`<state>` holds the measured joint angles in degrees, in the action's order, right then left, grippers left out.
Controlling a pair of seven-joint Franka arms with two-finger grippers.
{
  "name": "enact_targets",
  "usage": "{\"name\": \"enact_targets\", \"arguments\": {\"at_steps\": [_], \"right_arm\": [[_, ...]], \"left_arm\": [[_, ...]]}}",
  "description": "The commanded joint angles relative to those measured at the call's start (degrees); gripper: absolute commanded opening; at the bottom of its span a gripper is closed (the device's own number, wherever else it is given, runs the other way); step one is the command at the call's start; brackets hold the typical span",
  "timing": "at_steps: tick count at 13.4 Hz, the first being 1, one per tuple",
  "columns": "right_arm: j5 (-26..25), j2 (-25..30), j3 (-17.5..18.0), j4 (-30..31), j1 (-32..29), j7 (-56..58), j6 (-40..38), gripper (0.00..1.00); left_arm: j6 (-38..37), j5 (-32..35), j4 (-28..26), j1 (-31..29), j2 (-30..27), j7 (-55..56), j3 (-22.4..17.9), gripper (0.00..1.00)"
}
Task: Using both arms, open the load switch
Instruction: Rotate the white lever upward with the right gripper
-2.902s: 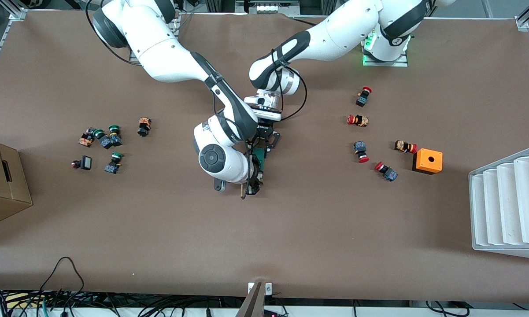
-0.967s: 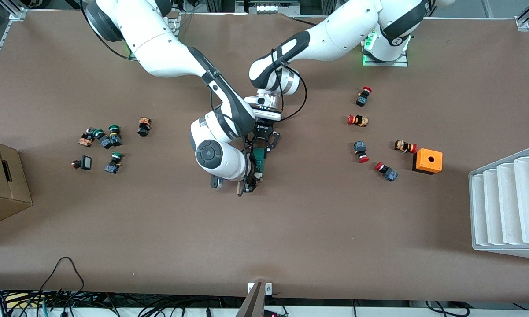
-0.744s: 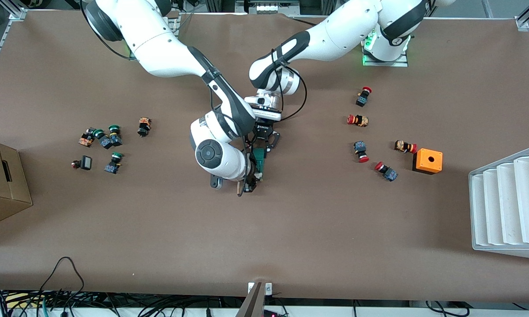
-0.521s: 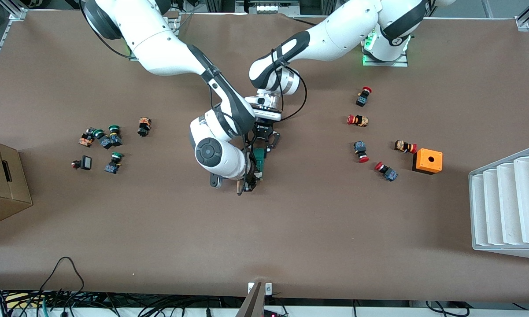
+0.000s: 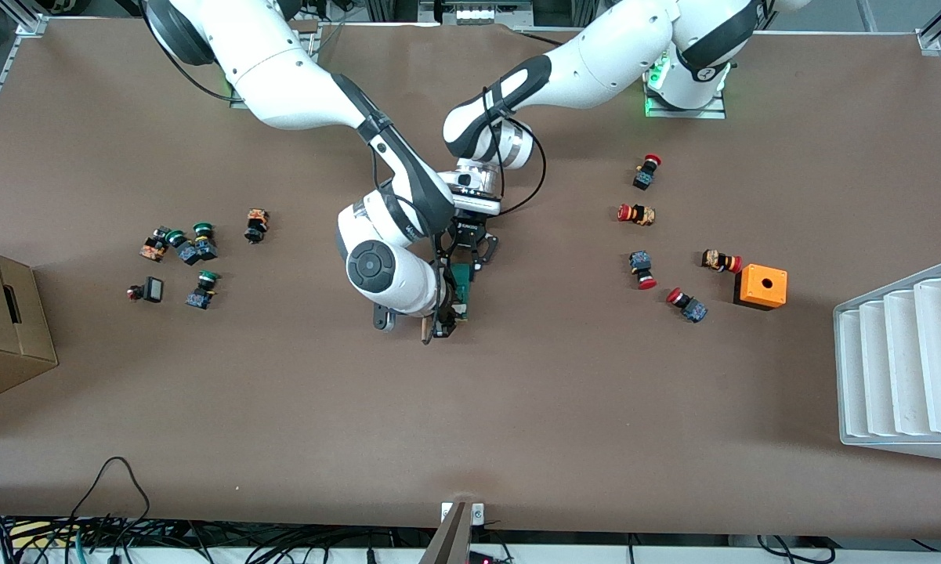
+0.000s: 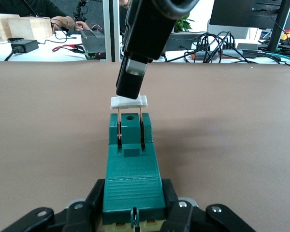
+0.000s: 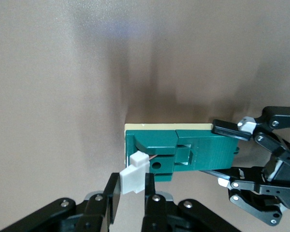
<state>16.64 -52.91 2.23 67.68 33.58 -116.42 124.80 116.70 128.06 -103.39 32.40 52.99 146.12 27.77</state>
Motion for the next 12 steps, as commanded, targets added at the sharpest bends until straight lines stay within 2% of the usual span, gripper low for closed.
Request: {"name": "enact_targets", "arguments": {"at_steps": [1, 12], "right_arm": [[-1.35, 2.99, 0.41, 5.09, 0.52, -1.09, -0.25, 0.26], [-2.49, 4.22, 2.07, 6.59, 0.52, -1.61, -0.17, 0.26]], "left_arm": [[0.98, 2.63, 3.02, 0.29, 2.82, 0.92, -0.35, 0.45], [0.9, 2.81, 3.11, 0.12, 2.74, 0.92, -0.35, 0.45]]}}
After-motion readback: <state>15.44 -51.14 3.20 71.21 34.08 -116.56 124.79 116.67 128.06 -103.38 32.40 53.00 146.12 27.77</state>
